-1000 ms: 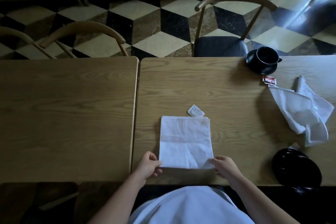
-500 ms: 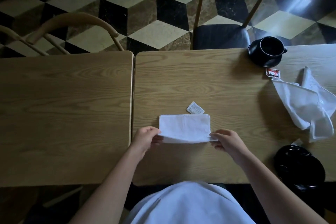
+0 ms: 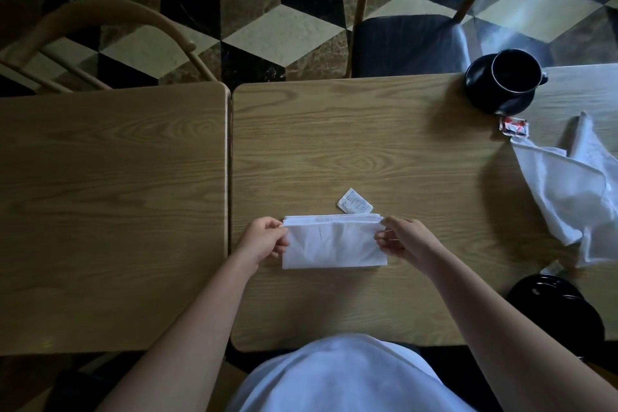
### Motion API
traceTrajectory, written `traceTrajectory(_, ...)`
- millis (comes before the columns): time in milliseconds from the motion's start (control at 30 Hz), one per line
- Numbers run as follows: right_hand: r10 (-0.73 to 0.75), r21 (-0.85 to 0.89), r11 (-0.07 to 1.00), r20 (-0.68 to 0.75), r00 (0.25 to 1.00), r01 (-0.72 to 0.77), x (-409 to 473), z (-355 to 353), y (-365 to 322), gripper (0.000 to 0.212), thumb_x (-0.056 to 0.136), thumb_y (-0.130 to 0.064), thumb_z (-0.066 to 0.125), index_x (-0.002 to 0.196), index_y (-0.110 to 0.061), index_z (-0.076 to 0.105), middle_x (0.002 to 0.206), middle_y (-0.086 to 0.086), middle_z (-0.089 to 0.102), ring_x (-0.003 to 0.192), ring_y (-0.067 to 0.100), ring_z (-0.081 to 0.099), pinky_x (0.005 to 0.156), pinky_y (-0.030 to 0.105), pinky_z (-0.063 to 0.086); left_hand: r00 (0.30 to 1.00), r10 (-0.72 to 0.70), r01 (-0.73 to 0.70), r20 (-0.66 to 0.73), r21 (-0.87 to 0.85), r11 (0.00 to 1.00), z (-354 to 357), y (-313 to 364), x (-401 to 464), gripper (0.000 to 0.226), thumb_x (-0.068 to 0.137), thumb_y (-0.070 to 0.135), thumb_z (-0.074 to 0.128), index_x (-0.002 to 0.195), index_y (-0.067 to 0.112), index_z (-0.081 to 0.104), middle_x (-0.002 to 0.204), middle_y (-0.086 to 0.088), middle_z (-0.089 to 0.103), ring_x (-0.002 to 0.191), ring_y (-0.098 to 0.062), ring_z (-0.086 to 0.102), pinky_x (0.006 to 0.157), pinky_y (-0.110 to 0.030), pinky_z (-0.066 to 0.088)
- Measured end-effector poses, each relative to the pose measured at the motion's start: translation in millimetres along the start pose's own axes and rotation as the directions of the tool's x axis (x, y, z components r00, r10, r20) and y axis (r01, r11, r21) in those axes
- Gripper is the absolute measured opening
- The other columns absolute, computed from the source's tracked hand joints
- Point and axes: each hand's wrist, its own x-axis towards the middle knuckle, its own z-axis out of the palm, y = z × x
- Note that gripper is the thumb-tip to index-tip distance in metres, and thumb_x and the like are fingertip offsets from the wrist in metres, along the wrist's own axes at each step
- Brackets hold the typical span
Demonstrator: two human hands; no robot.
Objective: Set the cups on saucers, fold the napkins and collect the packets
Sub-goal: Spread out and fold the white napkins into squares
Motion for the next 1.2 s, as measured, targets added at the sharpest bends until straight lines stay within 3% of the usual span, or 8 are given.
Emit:
traceTrajectory(233, 0.027, -0.045, 0.999, -0.037, 0.999, -0.029, 11, 4, -10, 0.011, 0.091, -0.013, 0.058, 0.091, -0.004, 0.064, 0.071, 0.011, 0.067, 0.06, 0.018, 0.066, 0.055, 0.026, 0.057, 0.995, -0.006, 0.01, -0.095, 0.039, 0.999, 6, 7, 13, 0.009, 0.09, 0.012, 0.061, 0.087, 0.013, 0.053, 0.066, -0.009, 0.07, 0.049, -0.016, 0.059, 0.046, -0.022, 0.038)
traceTrajectory(367, -0.016, -0.077, 0.997, -0.103, 0.995, 0.008, 9, 6, -15, 0.01, 0.089, -0.011, 0.053, 0.091, -0.004, 0.061, 0.076, 0.013, 0.066, 0.064, 0.02, 0.065, 0.071, 0.034, 0.058, 0.984, -0.014, 0.023, -0.179, 0.045, 0.999, 10, 11, 11, 0.012, 0.089, 0.017, 0.06, 0.092, 0.012, 0.049, 0.065, -0.008, 0.069, 0.049, -0.018, 0.06, 0.045, -0.024, 0.041)
traceTrajectory(433, -0.158, -0.194, 0.974, -0.194, 0.968, 0.12, 2, 12, -13, 0.011, 0.085, -0.012, 0.049, 0.084, -0.006, 0.058, 0.075, 0.013, 0.067, 0.058, 0.018, 0.062, 0.062, 0.03, 0.055, 0.947, 0.157, -0.074, -0.28, 0.286, 0.955, 14, 12, 4, 0.014, 0.088, 0.024, 0.059, 0.092, 0.014, 0.049, 0.069, -0.007, 0.067, 0.058, -0.026, 0.062, 0.054, -0.034, 0.047)
traceTrajectory(567, -0.366, -0.478, 0.815, 0.015, 0.93, 0.329, -20, 46, 19, 0.013, 0.087, -0.014, 0.052, 0.086, -0.011, 0.064, 0.079, 0.001, 0.073, 0.063, 0.011, 0.068, 0.059, 0.028, 0.055, 0.858, 0.506, -0.45, 0.086, 0.599, 0.662, 36, 7, -25, 0.005, 0.084, 0.022, 0.052, 0.087, 0.018, 0.053, 0.066, -0.002, 0.063, 0.064, -0.029, 0.059, 0.06, -0.038, 0.048)
traceTrajectory(667, -0.391, -0.64, 0.602, 0.285, 0.875, 0.477, -28, 75, 46, 0.02, 0.086, -0.006, 0.051, 0.09, -0.012, 0.07, 0.09, 0.004, 0.073, 0.08, 0.02, 0.065, 0.071, 0.031, 0.047, 0.822, 0.472, -0.548, 0.32, 0.671, 0.499, 60, -2, -37, 0.014, 0.086, 0.014, 0.049, 0.098, 0.013, 0.055, 0.096, -0.01, 0.065, 0.093, -0.031, 0.061, 0.079, -0.039, 0.047)
traceTrajectory(833, -0.388, -0.669, 0.513, 0.378, 0.841, 0.537, -25, 88, 68, 0.032, 0.078, -0.01, 0.047, 0.102, -0.013, 0.068, 0.1, 0.004, 0.071, 0.094, 0.02, 0.064, 0.078, 0.036, 0.052, 0.865, 0.361, -0.464, 0.347, 0.827, 0.318, 80, -22, -34, 0.029, 0.087, 0.005, 0.046, 0.116, 0.01, 0.047, 0.126, -0.013, 0.053, 0.121, -0.03, 0.048, 0.102, -0.037, 0.037)
traceTrajectory(1067, -0.459, -0.858, 0.376, 0.156, 0.874, 0.351, -8, 48, 59, 0.015, 0.092, -0.018, 0.046, 0.086, -0.016, 0.06, 0.096, 0.001, 0.066, 0.086, 0.027, 0.06, 0.063, 0.033, 0.039, 0.921, 0.351, -0.325, 0.167, 0.825, 0.462, 51, -21, -15, 0.02, 0.085, 0.01, 0.048, 0.105, 0.012, 0.052, 0.116, -0.009, 0.057, 0.113, -0.028, 0.051, 0.093, -0.034, 0.038)
traceTrajectory(1200, -0.452, -0.847, 0.459, 0.039, 0.891, 0.27, -3, 20, 53, 0.015, 0.086, -0.015, 0.052, 0.083, -0.013, 0.066, 0.09, 0.005, 0.07, 0.086, 0.029, 0.063, 0.066, 0.036, 0.047, 0.951, 0.308, -0.192, 0.029, 0.836, 0.514, 31, -21, -7, 0.019, 0.086, 0.013, 0.046, 0.103, 0.012, 0.055, 0.115, -0.01, 0.06, 0.113, -0.03, 0.052, 0.092, -0.035, 0.041)
